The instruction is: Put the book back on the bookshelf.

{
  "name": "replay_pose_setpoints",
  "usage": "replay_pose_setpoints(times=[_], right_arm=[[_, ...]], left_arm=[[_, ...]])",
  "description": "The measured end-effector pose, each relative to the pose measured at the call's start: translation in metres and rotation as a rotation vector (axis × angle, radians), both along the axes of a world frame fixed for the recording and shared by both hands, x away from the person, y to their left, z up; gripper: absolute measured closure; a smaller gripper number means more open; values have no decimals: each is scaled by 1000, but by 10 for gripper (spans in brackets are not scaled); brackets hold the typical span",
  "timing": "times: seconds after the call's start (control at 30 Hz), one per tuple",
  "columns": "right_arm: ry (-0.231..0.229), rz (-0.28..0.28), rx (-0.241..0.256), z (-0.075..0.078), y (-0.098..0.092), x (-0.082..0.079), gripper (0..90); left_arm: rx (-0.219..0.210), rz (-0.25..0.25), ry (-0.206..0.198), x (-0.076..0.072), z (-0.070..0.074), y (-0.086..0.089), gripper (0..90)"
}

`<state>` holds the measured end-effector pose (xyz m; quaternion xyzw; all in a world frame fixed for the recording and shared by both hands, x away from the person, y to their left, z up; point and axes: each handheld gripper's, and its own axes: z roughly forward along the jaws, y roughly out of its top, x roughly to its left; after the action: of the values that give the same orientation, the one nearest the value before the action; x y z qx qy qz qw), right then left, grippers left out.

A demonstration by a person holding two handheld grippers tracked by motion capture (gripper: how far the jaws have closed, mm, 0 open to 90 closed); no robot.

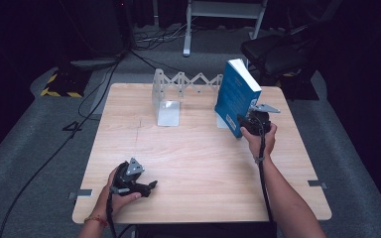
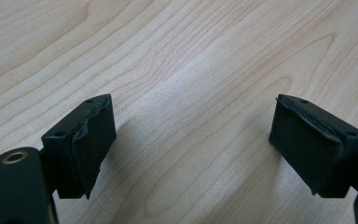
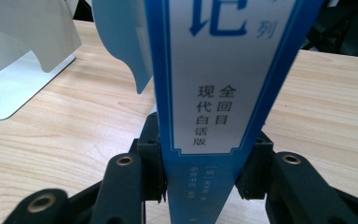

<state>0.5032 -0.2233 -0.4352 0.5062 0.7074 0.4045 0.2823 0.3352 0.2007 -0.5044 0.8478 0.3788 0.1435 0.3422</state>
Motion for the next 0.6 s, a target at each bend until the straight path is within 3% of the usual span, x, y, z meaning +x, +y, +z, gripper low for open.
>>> replay_pose_setpoints(times=[0.6], right_arm=[[-29, -15, 8, -6, -3, -16, 609]], left_arm=[[5, 0, -6, 0, 0, 0, 148]])
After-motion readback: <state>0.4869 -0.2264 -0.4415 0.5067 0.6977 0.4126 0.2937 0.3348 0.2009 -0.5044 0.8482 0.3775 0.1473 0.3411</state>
